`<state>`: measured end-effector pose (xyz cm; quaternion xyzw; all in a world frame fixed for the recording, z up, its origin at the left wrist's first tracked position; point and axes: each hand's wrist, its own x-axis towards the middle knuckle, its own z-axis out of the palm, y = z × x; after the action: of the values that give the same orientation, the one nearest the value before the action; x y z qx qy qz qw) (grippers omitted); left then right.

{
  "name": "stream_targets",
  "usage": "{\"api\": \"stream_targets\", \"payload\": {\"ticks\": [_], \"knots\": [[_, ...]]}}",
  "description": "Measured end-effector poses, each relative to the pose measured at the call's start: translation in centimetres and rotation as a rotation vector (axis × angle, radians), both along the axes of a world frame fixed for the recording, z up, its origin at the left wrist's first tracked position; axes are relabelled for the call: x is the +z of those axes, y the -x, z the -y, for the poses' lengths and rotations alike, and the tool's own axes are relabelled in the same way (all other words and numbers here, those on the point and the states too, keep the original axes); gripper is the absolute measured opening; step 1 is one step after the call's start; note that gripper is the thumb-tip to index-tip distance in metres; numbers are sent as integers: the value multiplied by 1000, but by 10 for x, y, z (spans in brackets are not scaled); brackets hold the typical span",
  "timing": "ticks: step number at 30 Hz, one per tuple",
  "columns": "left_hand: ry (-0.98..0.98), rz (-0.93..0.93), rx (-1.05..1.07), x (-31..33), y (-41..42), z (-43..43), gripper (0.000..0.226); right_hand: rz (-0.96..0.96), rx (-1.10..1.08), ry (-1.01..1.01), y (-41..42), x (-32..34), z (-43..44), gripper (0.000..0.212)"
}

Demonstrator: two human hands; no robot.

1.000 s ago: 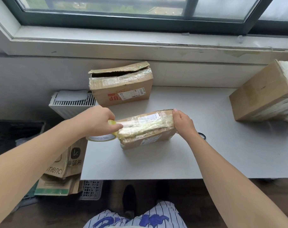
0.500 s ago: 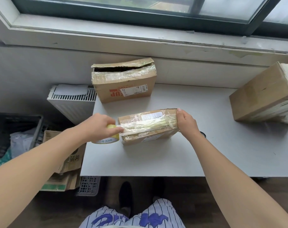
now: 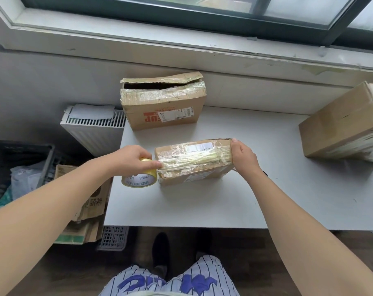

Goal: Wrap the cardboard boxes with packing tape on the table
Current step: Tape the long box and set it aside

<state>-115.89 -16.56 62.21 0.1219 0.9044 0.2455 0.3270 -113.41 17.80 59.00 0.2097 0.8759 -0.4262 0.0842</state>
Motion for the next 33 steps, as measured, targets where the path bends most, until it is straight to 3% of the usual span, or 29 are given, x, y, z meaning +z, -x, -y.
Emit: {"api": "stream_targets", "payload": {"ticks": [4,14,18,29,31,33], "knots": [[-33,15,46,0,-2,0,80,0,-6,14,1,1,1,44],[116,-135,-59,42,14,-16,50,59,0,-8,2,8,-2,44],[102,-118,-20,36,13,-18,55,72,11,-49,-2,6,-6,45],[-142,-6,111,-15,-2,7,52,36,23,-74,0,7,5,42],[-162,4,103,-17,0,9,52,-76,-12,-202,1,6,11,36],[-180,20,93,-17,1,9,51,-293,38,-465,2,7,17,34]]}}
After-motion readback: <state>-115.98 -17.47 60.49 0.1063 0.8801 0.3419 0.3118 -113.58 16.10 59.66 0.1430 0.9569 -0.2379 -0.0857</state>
